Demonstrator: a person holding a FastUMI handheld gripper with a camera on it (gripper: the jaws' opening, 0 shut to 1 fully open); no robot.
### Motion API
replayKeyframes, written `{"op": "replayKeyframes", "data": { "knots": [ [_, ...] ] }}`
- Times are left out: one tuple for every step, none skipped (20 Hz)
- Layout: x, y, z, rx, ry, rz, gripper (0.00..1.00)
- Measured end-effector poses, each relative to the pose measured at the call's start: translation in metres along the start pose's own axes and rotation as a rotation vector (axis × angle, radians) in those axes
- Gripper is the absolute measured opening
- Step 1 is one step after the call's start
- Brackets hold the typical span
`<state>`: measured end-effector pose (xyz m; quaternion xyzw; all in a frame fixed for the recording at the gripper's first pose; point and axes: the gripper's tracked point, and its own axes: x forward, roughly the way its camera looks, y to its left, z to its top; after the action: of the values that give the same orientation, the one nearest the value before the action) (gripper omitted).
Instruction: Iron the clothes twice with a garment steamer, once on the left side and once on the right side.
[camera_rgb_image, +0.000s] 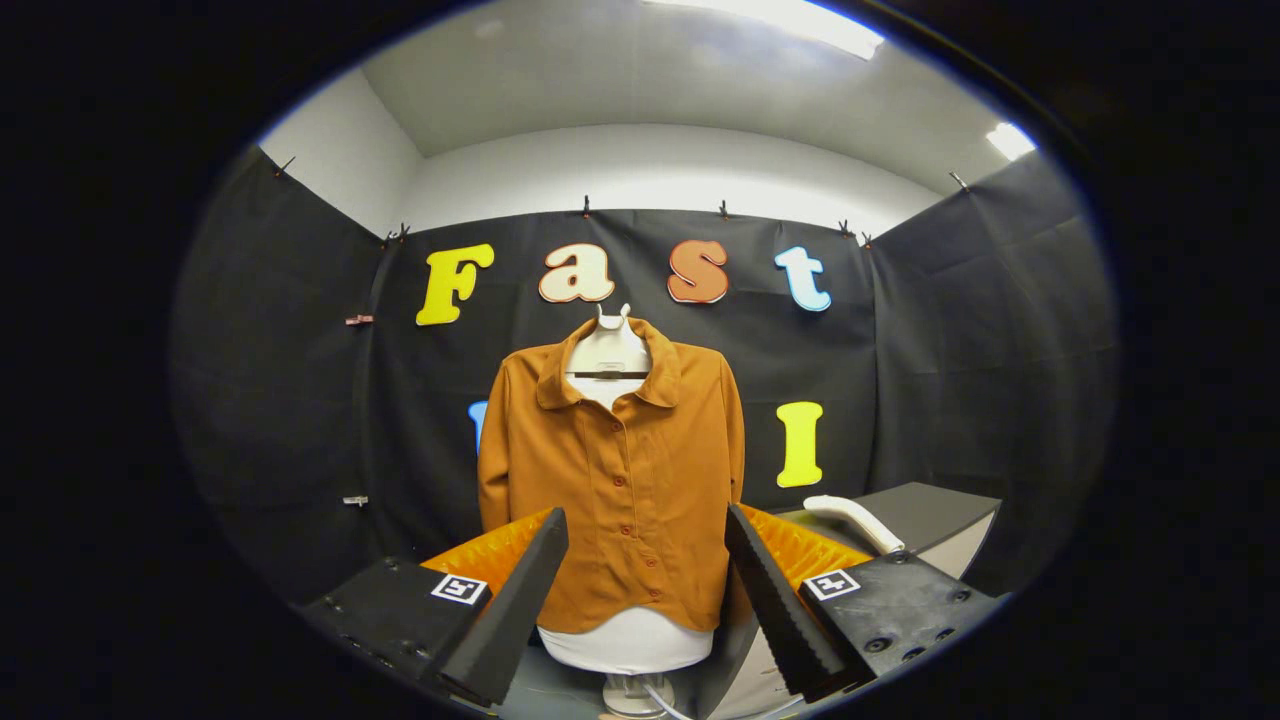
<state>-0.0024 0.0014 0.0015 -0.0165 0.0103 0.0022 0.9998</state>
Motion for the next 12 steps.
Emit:
{"op": "replayKeyframes", "data": {
  "knots": [
    [0.0000, -0.0001, -0.0010, 0.000, 0.004, -0.001, 0.99],
    [0.0001, 0.0000, -0.0011, 0.001, 0.007, -0.002, 0.99],
    [-0.0004, 0.0003, -0.0009, 0.003, 0.006, -0.004, 0.99],
    [-0.0001, 0.0002, -0.0004, 0.005, 0.004, -0.005, 0.99],
    [0.0000, 0.0001, -0.0011, 0.006, 0.002, -0.007, 0.99],
    [0.0005, 0.0003, -0.0019, 0.005, 0.002, -0.010, 0.99],
    [0.0004, 0.0000, -0.0029, 0.006, 0.002, -0.014, 0.99],
    [0.0011, 0.0000, -0.0034, 0.007, 0.002, -0.018, 0.99],
    [0.0011, 0.0000, -0.0044, 0.008, 0.002, -0.022, 0.99],
    [0.0012, -0.0008, -0.0056, 0.008, 0.003, -0.029, 0.99],
    [0.0010, -0.0015, -0.0072, 0.007, 0.004, -0.039, 0.99],
    [0.0012, -0.0019, -0.0081, 0.006, 0.003, -0.050, 0.99]
  ]
}}
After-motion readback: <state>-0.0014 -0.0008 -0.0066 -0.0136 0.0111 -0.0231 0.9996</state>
